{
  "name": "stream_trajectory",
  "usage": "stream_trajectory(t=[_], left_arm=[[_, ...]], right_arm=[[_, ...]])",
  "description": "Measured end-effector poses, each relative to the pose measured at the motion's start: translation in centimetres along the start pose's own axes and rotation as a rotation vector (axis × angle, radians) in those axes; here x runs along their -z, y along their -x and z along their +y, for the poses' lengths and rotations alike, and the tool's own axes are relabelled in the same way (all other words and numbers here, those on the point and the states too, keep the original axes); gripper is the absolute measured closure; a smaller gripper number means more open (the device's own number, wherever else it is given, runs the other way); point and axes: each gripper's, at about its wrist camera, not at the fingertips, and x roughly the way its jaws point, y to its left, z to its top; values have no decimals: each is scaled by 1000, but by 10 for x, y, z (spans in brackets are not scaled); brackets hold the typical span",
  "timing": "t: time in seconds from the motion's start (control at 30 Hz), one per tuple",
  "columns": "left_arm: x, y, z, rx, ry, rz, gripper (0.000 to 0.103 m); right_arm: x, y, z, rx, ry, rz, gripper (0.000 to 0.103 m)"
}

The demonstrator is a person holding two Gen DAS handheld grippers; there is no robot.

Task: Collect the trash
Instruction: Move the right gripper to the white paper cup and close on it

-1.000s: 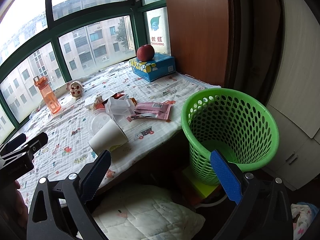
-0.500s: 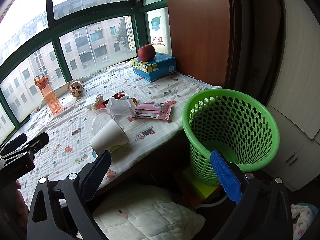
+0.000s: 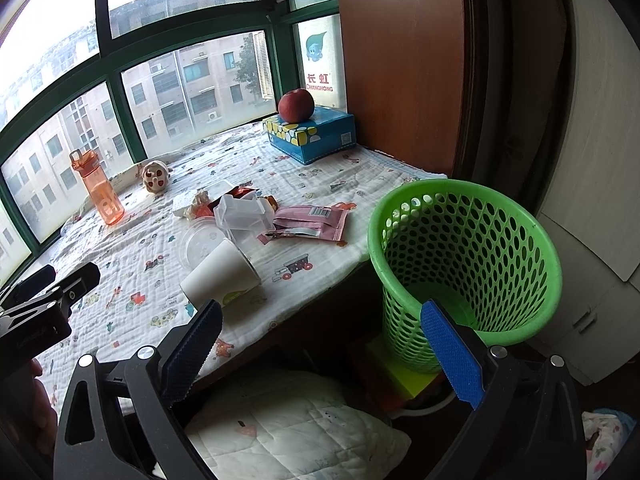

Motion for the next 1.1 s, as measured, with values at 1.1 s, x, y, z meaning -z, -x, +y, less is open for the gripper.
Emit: stream_trajectory(t=[1.1], left_arm=[[-13, -42, 76, -103, 102, 17, 5]], right_arm=[[-11, -121, 63, -304, -74, 298, 16]])
